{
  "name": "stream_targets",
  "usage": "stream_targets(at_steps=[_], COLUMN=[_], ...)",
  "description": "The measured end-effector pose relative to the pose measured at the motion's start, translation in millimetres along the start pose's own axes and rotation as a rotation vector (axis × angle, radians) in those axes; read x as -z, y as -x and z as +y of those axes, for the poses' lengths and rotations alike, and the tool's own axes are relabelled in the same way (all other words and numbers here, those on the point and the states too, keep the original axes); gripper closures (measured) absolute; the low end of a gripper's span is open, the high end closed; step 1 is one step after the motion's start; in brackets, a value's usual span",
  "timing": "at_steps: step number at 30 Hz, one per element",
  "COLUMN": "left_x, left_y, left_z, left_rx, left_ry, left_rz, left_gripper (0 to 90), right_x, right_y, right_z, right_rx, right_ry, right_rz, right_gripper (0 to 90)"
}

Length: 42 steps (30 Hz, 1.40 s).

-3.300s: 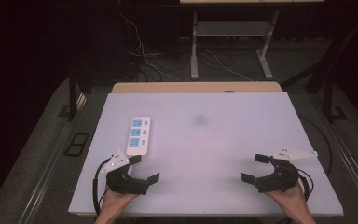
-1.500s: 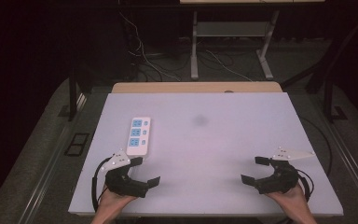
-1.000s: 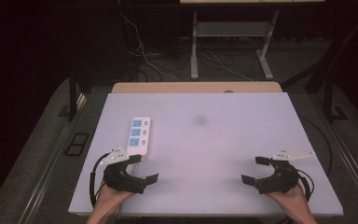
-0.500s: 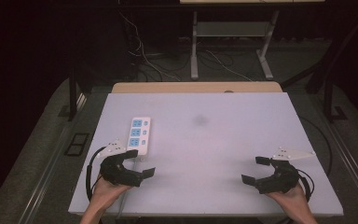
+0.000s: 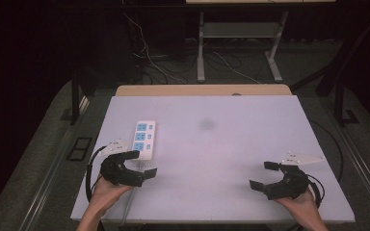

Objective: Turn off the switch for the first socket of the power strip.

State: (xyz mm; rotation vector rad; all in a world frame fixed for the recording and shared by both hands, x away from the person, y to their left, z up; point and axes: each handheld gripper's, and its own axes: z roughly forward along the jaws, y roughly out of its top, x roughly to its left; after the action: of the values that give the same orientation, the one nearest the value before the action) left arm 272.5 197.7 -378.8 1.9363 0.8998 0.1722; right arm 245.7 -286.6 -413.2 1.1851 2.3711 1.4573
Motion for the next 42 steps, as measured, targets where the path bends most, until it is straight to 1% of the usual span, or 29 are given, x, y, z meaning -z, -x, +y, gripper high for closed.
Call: stream_targets(at_steps=[4,10,15,25,34,42], left_x=[0.0,-0.1,-1.8,-3.0,-5.0,-7.8], left_y=[-3.1,-7.8,-10.3,-19.4,-26.2,-32.6], left_z=[3.9,10.7,14.6,21.8,31.7,41.3], left_rx=[-0.004,-0.008,-0.012,-0.019,-0.028,-0.033], left_ry=[-0.010,-0.014,-0.034,-0.063,-0.091,-0.110], left_rz=[0.007,0.016,0.020,0.035,0.051,0.062], left_gripper=[0.4,0.7,1.0,1.7,2.6,3.7], right_x=[-0.3,-0.4,-0.7,-0.8,-1.0,-0.4], right_y=[0.0,0.3,0.3,0.7,0.7,1.0], right_z=[-0.2,-0.3,-0.5,-1.1,-1.4,-1.4], right_rx=[-0.001,0.000,0.001,0.003,0.012,0.008], right_ry=[-0.002,-0.003,-0.005,-0.008,-0.012,-0.013], right_rz=[-0.001,-0.001,0.000,-0.004,-0.008,-0.009], right_gripper=[0.7,0.7,0.7,0.7,0.7,0.7])
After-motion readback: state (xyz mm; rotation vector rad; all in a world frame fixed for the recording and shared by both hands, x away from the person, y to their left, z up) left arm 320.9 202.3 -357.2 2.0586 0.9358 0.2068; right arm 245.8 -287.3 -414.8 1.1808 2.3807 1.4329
